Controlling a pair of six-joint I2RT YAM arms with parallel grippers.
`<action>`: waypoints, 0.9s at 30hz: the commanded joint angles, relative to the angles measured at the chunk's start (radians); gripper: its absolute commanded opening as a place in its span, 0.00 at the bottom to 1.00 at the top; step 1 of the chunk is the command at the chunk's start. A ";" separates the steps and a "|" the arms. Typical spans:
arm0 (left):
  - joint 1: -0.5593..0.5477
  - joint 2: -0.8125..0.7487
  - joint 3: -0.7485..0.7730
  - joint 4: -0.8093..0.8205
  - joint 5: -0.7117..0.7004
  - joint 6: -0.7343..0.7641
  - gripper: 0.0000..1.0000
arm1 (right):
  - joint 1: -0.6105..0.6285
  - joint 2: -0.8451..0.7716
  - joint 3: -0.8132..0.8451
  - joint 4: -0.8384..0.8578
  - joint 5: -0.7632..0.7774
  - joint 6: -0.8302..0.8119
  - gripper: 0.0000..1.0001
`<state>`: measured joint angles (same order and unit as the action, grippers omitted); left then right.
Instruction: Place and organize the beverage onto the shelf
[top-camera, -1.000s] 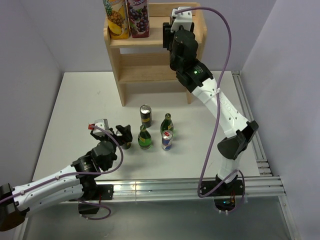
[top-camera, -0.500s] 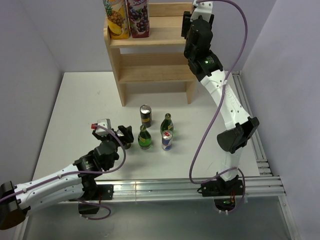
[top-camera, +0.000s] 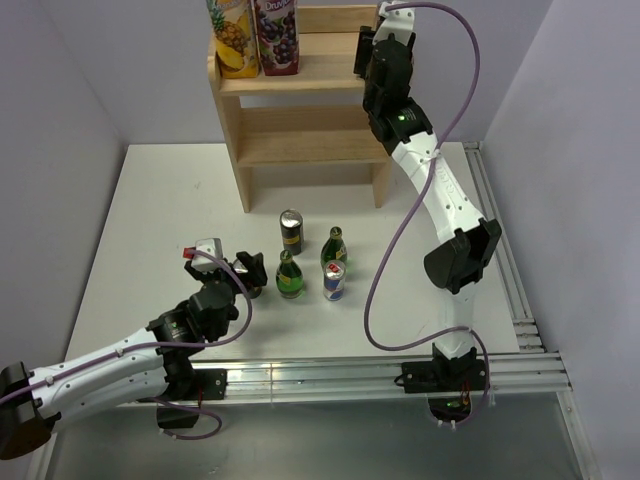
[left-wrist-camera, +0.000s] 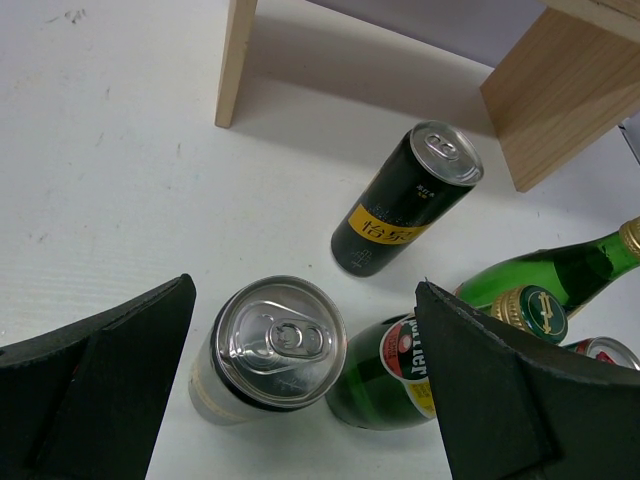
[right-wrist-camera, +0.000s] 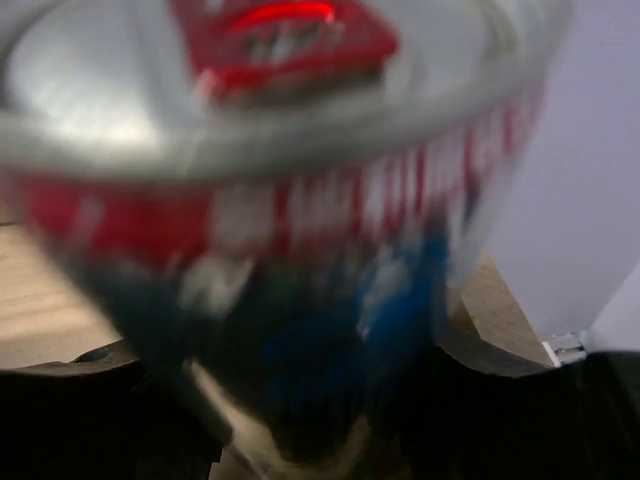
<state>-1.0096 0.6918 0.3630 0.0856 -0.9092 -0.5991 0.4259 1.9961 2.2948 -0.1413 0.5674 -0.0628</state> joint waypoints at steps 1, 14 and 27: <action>-0.006 0.009 0.014 0.014 -0.002 -0.010 0.99 | -0.027 -0.017 0.040 0.036 -0.027 0.044 0.00; -0.006 -0.018 0.010 0.003 0.001 -0.013 0.99 | -0.026 -0.037 -0.017 0.046 0.048 0.054 0.87; -0.006 -0.021 0.011 0.003 -0.005 -0.010 0.99 | -0.018 -0.078 -0.055 0.052 0.092 0.044 0.91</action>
<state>-1.0096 0.6823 0.3630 0.0814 -0.9100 -0.5995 0.4370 1.9926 2.2620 -0.1043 0.5598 -0.0040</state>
